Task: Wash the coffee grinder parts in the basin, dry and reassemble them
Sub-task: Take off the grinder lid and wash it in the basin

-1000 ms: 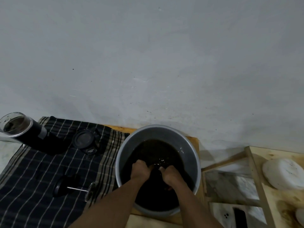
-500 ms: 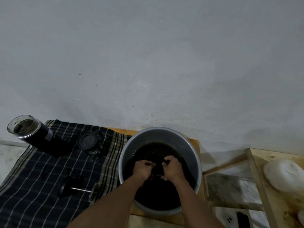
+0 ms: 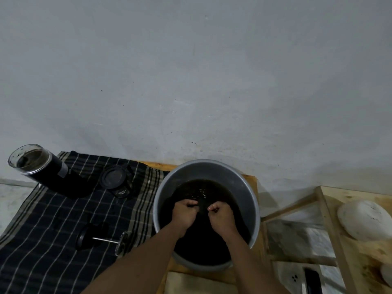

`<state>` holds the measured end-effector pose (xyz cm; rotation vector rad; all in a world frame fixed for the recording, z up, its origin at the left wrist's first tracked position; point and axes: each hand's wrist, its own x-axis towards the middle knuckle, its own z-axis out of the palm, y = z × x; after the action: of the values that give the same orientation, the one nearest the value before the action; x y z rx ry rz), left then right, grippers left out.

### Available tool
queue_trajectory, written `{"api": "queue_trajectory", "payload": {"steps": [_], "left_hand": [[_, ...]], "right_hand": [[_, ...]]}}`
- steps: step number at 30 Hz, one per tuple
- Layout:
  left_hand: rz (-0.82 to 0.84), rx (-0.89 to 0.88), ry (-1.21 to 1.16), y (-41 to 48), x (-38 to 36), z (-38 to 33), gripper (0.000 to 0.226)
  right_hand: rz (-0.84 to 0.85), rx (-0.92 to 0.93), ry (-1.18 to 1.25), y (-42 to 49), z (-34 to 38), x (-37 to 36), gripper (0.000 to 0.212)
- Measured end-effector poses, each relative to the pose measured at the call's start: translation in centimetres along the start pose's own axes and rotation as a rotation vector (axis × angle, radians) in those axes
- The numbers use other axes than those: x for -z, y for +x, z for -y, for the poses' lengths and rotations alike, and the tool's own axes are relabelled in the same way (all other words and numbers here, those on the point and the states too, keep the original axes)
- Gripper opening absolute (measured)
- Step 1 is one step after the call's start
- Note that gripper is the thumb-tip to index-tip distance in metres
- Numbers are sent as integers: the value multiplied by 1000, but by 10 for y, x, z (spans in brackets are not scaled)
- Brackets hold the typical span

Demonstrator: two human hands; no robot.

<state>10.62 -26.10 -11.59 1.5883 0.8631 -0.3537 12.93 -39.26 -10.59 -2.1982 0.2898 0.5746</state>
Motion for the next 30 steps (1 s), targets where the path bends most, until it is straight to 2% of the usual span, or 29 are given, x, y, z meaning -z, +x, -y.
{"api": "queue_trajectory", "payload": {"steps": [2,5,8,12,15,17,18,21,24,25,27,29,30], "left_hand": [[-40,-4,88,5,-2,3,18],[-53,-18,243,10,-2,8,26],[-45,-5,257,13,0,10,22],[46,51,41,13,1,3,26],[78,149,-189,7,3,-9,20],[102,208,-332,2,4,-15,16],[111,210,-357,1,6,-18,18],[119,176,-391,2,10,-20,26],[124,193,-403,1,12,-19,25],[118,201,-400,1,13,-19,22],[90,199,-374,1,12,-19,14],[83,173,-305,2,12,-22,19],[90,166,-249,2,12,-25,23]], "right_hand": [[-45,-17,63,0,3,-3,15],[22,-52,57,4,5,-13,41],[54,-79,15,7,4,-19,36],[1,-92,81,9,15,-9,16],[53,-125,25,18,18,0,40],[51,-116,9,22,16,2,33],[48,-93,57,21,16,4,29],[159,-26,256,13,13,9,55],[259,101,118,8,6,8,67],[264,156,78,8,4,6,65],[245,201,39,5,2,0,40],[222,188,-6,0,2,-5,12],[222,159,-13,0,1,-6,10]]}}
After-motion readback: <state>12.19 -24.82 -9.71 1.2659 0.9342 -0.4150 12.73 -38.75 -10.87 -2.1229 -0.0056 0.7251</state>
